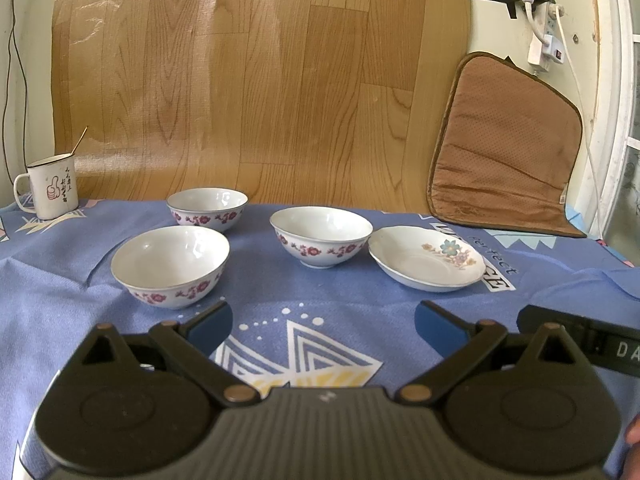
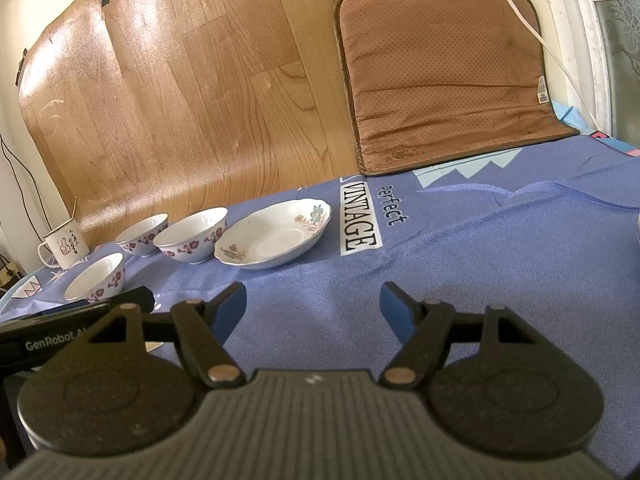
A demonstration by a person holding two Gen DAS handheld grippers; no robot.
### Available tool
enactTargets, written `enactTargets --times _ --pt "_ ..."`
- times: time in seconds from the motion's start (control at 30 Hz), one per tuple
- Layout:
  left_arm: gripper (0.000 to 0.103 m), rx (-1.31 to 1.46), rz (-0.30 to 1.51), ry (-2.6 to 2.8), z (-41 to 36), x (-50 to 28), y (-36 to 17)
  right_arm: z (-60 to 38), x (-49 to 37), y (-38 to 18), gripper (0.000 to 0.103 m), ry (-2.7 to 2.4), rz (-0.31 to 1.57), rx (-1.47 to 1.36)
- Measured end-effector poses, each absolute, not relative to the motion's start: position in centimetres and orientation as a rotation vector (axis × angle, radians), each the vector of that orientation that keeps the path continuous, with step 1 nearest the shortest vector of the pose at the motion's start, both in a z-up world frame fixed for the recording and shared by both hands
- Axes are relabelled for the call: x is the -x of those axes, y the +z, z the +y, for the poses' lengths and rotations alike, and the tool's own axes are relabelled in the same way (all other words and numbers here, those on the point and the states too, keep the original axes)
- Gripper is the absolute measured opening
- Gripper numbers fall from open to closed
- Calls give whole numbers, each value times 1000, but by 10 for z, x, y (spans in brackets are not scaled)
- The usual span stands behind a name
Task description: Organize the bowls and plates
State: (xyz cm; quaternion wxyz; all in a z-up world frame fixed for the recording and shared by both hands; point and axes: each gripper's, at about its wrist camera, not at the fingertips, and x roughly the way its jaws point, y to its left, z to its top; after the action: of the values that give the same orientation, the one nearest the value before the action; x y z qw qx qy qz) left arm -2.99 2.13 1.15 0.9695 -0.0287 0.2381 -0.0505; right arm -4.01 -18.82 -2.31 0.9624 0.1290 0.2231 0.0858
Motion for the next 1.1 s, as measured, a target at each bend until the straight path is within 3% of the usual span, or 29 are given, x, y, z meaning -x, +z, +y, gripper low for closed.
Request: enactTargets --times 0.9,1.1 --pt "100 78 479 -113 22 29 13 -193 41 -21 76 158 443 -289" --pt "99 97 476 -120 26 28 12 -200 8 -7 74 149 465 -284"
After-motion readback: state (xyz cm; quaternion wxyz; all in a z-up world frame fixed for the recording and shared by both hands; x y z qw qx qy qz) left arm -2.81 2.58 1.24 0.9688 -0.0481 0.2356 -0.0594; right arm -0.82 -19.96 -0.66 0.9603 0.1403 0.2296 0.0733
